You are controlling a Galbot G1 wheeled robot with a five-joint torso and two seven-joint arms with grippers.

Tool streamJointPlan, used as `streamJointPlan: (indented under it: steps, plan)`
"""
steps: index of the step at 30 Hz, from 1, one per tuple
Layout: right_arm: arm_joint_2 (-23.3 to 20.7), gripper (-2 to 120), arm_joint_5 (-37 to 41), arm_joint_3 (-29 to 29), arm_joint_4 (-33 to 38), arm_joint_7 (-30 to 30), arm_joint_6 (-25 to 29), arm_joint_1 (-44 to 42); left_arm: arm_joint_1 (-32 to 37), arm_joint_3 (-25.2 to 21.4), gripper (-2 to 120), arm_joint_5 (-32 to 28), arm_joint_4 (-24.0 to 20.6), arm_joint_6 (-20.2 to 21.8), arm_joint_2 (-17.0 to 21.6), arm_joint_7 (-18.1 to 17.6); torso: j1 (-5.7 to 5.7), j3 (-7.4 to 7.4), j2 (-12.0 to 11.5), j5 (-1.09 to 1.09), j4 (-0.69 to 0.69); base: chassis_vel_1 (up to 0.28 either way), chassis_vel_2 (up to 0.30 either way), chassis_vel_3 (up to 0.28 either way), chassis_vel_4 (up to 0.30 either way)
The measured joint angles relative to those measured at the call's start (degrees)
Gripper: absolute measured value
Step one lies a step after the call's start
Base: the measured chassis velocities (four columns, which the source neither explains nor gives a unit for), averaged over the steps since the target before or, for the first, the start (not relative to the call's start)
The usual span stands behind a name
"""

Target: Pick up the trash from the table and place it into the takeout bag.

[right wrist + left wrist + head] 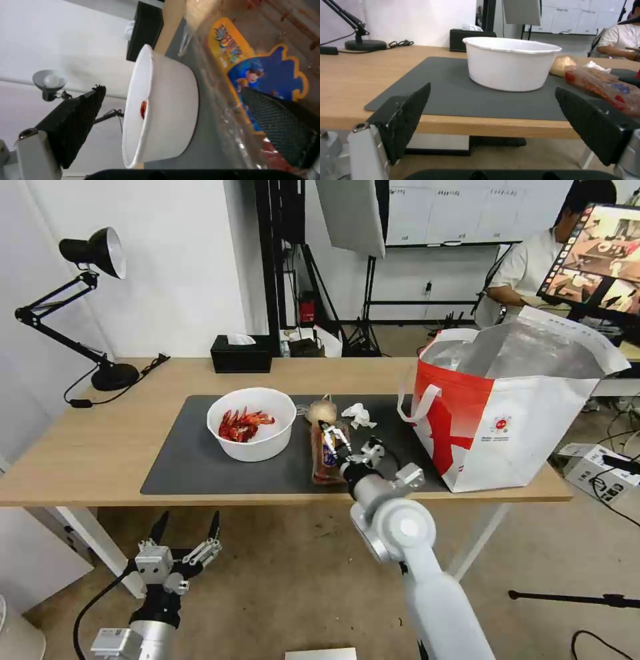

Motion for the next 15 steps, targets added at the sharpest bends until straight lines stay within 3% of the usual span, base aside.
streamJointPlan:
  steps: [9,12,14,15]
  plan:
    - [-1.2,100,-0.9,-0.2,0.2,-0.9,-0.2,1.0,-0.3,0.1,100,0.0,-0.4,0.1,0.3,0.0,0.00,0.00,0.0,0.01,0.00,0.000,0.000,0.000,0.000]
    - [-4.6,100,-8.5,-0.7,0.2,-4.6,-1.3,3.4,-0.4,0.1,100,-0.2,-0.7,0.1,0.6,0.0,0.00,0.00,0.0,0.02,-0.01,0.000,0.000,0.000,0.000]
    - [-10.1,100,-20.1,-2.0,-0.9,-10.9,-2.6,6.6,-0.5,0.0,100,-0.5,-0.8,0.2,0.9,0.0,0.00,0.00,0.0,0.02,0.00,0.000,0.000,0.000,0.000]
    - [-10.1,100,-20.1,-2.0,-0.9,-10.9,-2.6,6.6,-0.5,0.0,100,-0.5,-0.8,0.2,0.9,0.0,0.00,0.00,0.0,0.02,0.00,0.000,0.000,0.000,0.000]
